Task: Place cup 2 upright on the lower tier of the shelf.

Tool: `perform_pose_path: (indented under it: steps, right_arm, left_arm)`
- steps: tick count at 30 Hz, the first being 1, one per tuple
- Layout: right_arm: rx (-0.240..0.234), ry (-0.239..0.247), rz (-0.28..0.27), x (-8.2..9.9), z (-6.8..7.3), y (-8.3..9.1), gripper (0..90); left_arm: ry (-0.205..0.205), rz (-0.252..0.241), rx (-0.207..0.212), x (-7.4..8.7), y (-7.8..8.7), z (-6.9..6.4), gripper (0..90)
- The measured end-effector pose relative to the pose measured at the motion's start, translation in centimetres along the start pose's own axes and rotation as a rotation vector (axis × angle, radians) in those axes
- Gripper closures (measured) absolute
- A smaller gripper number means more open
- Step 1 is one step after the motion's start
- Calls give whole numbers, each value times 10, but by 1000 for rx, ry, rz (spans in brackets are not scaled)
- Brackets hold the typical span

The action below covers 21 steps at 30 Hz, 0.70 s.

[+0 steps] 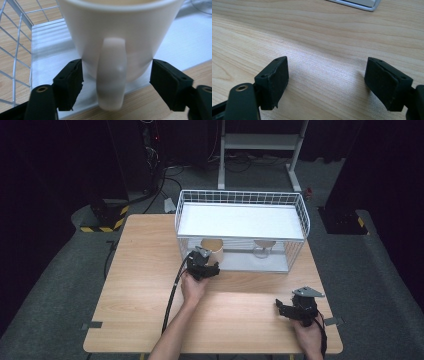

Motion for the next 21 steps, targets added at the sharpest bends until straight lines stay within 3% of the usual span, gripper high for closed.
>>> perform_pose_path:
  steps: [12,21]
  right_arm:
    - [-1,-1,0,0,0,0,198]
    - [0,0,0,0,0,0,197]
  left_arm:
    - [-6,37,-48,-9,-10,0,348]
    - [42,26,-10,-12,-16,3,427]
Point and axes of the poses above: each handheld gripper's, and its own axes: y roughly backward along the jaws, x roughly out of its underside, z roughly to its left, the point moved 1 cm from there along -y, roughly forward along the jaws, and after that the axes turned 13 degrees about z, right-handed, at the moved point
